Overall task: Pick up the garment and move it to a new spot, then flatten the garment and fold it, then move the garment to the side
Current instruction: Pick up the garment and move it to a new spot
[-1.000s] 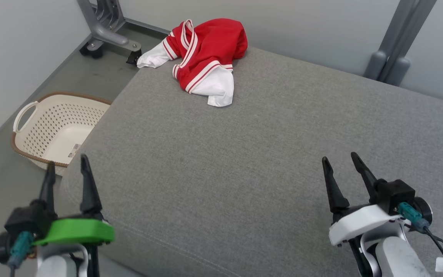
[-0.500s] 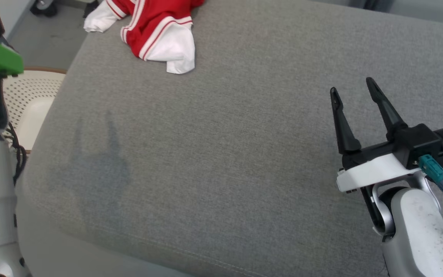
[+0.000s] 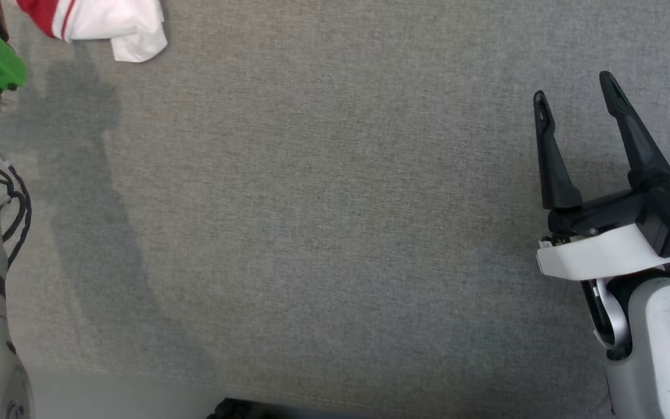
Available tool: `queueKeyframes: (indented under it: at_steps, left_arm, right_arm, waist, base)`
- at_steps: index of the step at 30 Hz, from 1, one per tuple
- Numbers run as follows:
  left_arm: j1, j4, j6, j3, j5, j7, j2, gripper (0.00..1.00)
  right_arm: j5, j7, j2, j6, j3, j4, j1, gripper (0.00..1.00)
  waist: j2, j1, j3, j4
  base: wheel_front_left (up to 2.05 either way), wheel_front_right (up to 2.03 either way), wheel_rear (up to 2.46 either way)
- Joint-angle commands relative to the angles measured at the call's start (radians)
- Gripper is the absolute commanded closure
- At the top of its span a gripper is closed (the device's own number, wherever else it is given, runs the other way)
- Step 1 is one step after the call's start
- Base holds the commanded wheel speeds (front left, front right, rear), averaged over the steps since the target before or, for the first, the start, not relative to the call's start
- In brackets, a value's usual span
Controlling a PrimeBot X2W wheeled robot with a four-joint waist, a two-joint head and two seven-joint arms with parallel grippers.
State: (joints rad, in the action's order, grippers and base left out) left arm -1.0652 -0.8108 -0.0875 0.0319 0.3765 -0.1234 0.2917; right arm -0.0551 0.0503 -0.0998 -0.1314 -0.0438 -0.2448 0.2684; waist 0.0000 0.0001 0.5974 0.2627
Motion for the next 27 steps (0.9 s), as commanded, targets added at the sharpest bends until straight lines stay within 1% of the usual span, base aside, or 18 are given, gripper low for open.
queueKeyframes:
  at_steps: [1, 6, 11, 12, 13, 14, 20, 24, 27]
  left_arm:
    - [-0.019, -0.03, -0.001, 0.004, 0.014, -0.012, 0.002, 0.0]
    - [-0.034, -0.11, -0.01, 0.013, 0.039, -0.03, 0.004, 0.0]
    - [-0.049, -0.167, -0.018, -0.003, 0.047, -0.057, 0.007, 0.0]
    - [-0.049, -0.174, -0.019, -0.007, 0.047, -0.059, 0.005, 0.28]
    - [-0.051, -0.183, -0.021, -0.012, 0.047, -0.062, 0.004, 0.6]
    - [-0.053, -0.189, -0.022, -0.016, 0.046, -0.063, 0.005, 1.0]
    - [-0.067, -0.197, -0.026, -0.032, 0.029, -0.02, 0.037, 1.0]
    - [-0.083, -0.181, -0.027, -0.046, 0.014, 0.024, 0.06, 1.0]
    - [-0.095, -0.169, -0.031, -0.069, 0.001, 0.036, 0.072, 1.0]
  right_arm:
    - [-0.001, 0.004, 0.003, 0.001, -0.001, -0.01, -0.003, 0.0]
    - [-0.009, 0.003, 0.007, 0.001, 0.007, -0.029, -0.003, 0.0]
    - [-0.011, 0.005, 0.011, 0.001, 0.011, -0.043, 0.001, 0.0]
    - [-0.01, 0.008, 0.011, 0.001, 0.011, -0.041, 0.002, 0.0]
    - [-0.008, 0.011, 0.012, 0.001, 0.011, -0.038, 0.004, 0.0]
    - [-0.007, 0.014, 0.014, 0.001, 0.012, -0.034, 0.005, 0.0]
    - [0.004, 0.045, 0.028, 0.001, 0.013, 0.006, 0.012, 0.0]
    - [0.015, 0.075, 0.037, 0.001, 0.018, 0.051, 0.01, 0.0]
    - [0.029, 0.102, 0.043, 0.001, 0.023, 0.099, -0.005, 0.0]
  waist:
    - [0.0, -0.0001, 0.097, -0.087]
    - [0.0, -0.0001, 0.108, -0.101]
    - [0.0, -0.0001, 0.115, -0.113]
    - [0.0, -0.0001, 0.114, -0.114]
    - [0.0, -0.0001, 0.113, -0.117]
    - [0.0, -0.0001, 0.11, -0.118]
    - [0.0, -0.0001, 0.065, -0.13]
    - [0.0, -0.0001, -0.004, -0.141]
    - [0.0, -0.0001, -0.079, -0.153]
  base:
    - [0.0, 0.0, 0.0]
    - [0.0, 0.0, 0.0]
    - [0.0, 0.0, 0.0]
    - [0.0, 0.0, 0.0]
    - [0.0, 0.0, 0.0]
    - [0.0, 0.0, 0.0]
    - [0.0, 0.0, 0.0]
    - [0.0, 0.0, 0.0]
    - [0.0, 0.0, 0.0]
